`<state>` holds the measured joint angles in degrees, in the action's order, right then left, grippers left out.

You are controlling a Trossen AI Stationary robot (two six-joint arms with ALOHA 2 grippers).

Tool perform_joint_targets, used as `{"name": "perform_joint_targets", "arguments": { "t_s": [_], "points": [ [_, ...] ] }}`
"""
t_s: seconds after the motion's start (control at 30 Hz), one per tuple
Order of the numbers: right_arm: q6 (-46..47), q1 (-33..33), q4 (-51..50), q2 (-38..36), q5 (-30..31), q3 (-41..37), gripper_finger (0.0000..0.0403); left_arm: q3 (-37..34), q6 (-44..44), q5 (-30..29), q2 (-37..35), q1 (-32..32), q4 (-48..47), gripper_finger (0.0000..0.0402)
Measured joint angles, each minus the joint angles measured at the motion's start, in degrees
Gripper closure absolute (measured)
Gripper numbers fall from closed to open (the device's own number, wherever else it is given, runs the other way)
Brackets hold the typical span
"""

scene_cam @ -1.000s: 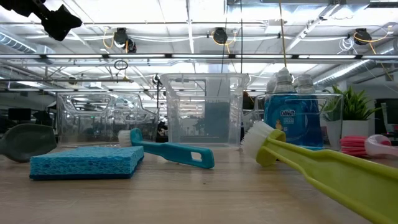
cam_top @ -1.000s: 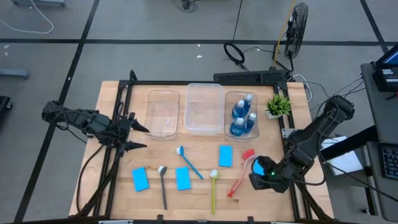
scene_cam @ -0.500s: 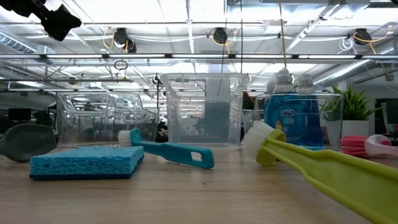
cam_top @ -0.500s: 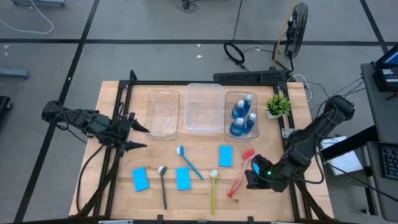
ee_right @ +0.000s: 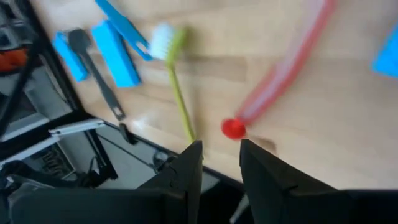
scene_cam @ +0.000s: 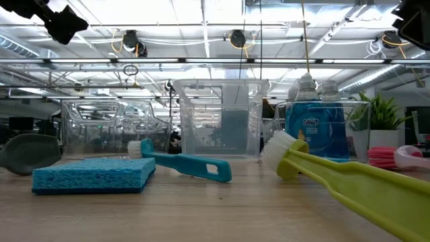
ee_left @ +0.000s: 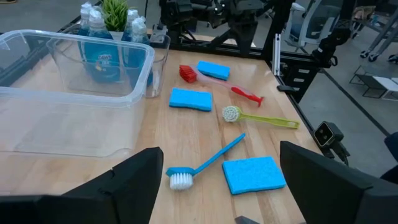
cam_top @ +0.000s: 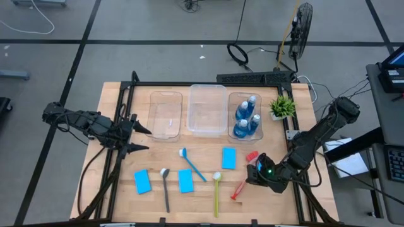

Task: Pick & Place Kitchen Sink Supplies
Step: Put the red dishwashing brush into the middle transparent bin

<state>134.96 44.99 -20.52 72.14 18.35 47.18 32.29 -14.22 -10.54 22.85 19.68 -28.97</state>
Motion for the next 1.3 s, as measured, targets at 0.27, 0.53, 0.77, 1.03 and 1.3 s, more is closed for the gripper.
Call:
{"name": "perform_joint_targets", "arguments": {
  "t_s": [0.27,0.53,0.77,1.03,1.3],
  "points": [
    [-1.1,-0.3,2.5,0.0,1.1,0.0,0.0309,0.0,-0.3,0.0,0.0,0.0,-1.7,0.0077],
    [-0.7,-0.3,-0.5,0.3,1.2,5.0,0.0348,0.0,-0.8,0.0,0.0,0.0,-3.0,0.0093],
    [0.2,-0.4,-4.2,7.7,0.7,13.8,0.0396,0.0,1.3,0.0,0.0,0.0,-3.0,0.0097],
    [0.8,-0.3,-10.8,13.5,0.7,21.8,0.0401,0.0,3.4,-0.1,0.0,0.0,-3.0,0.0080],
    [2.0,-1.9,-24.7,13.7,-3.7,21.9,0.0402,0.0,2.3,0.1,0.0,0.0,-3.1,0.0076]
  ]
}}
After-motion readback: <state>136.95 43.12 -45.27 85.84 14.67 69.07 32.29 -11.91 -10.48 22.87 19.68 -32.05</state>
